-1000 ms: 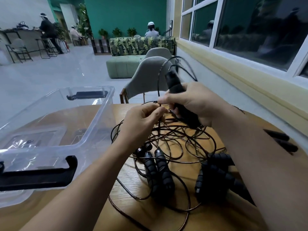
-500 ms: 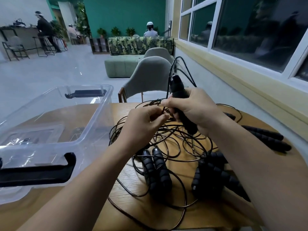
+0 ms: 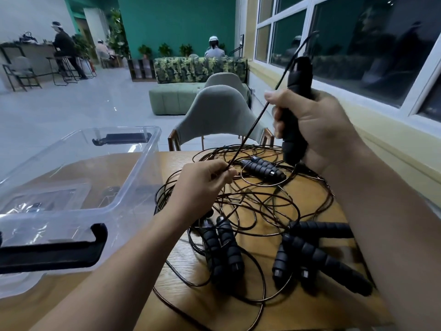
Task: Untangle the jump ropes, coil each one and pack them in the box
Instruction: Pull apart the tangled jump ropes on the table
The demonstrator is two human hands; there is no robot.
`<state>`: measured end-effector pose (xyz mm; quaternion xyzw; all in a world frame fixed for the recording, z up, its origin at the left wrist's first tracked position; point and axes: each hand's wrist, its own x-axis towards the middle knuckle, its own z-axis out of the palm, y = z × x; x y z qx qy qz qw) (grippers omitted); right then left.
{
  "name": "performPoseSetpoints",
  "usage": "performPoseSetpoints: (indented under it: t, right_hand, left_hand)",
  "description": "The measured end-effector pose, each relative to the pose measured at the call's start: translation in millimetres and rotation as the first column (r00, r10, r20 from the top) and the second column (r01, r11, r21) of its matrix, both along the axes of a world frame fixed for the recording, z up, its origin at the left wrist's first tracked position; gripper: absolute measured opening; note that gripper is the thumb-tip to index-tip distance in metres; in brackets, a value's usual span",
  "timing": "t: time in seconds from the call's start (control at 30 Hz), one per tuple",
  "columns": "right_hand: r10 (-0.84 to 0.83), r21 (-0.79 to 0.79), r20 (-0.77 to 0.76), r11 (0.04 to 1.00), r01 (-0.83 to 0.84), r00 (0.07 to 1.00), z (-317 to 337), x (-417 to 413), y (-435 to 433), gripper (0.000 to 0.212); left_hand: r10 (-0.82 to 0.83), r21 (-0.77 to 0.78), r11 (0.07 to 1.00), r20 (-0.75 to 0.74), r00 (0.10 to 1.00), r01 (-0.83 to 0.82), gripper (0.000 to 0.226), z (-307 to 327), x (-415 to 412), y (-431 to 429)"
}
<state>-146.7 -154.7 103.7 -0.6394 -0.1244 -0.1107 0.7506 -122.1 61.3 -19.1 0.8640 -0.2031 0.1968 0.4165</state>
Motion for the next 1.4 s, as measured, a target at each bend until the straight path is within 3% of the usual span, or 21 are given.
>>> performPoseSetpoints:
  t: [0.13, 0.3, 0.5, 0.67, 1.03, 1.17, 1.4]
  right_hand:
    - [0.076, -0.126, -0.14, 0.987, -0.094, 0.987, -16.1, 1.9, 9.9, 0.032]
    - [0.185, -0.289, -0.198, 0.927, -0.237, 0.963, -42.6, 4.3, 26.0, 0.027]
    - [0.107, -0.34, -0.127, 0.929, -0.144, 0.986, -50.9, 8.1, 35.2, 0.028]
    - [0.117, -0.266, -0.102, 0.954, -0.14, 0.988, -33.0, 0.6, 32.6, 0.016]
    - [0.112, -0.005, -0.062, 0.994, -0.112, 0.992, 15.0, -10.5, -4.1, 0.017]
    - [0.076, 0.046, -0.057, 0.996, -0.074, 0.995, 12.6, -6.8, -2.8, 0.019]
    - [0.07, -0.008, -0.15, 0.997, -0.072, 0.986, -15.5, -1.7, 19.7, 0.027]
  left_hand:
    - [-0.001, -0.01, 1.0, 0.055, 0.998, 0.002, 0.019, 3.7, -1.5, -2.1]
    - [0.01, -0.033, 0.999, 0.161, 0.987, -0.005, 0.013, 7.9, -3.9, -1.2]
    - [-0.03, -0.016, 0.999, 0.198, 0.98, 0.034, 0.014, 9.2, -5.7, -3.2]
    - [0.037, -0.001, 0.999, 0.125, 0.991, -0.037, 0.003, 3.3, 2.0, 2.3]
    - [0.049, 0.012, 0.999, 0.061, 0.997, -0.049, 0.007, -6.8, 15.5, 8.8]
    - [0.066, 0.01, 0.998, 0.109, 0.992, -0.067, 0.006, -4.6, 16.8, 8.5]
    - [0.021, 0.032, 0.999, 0.091, 0.996, -0.024, 0.007, -0.9, 7.1, 0.6]
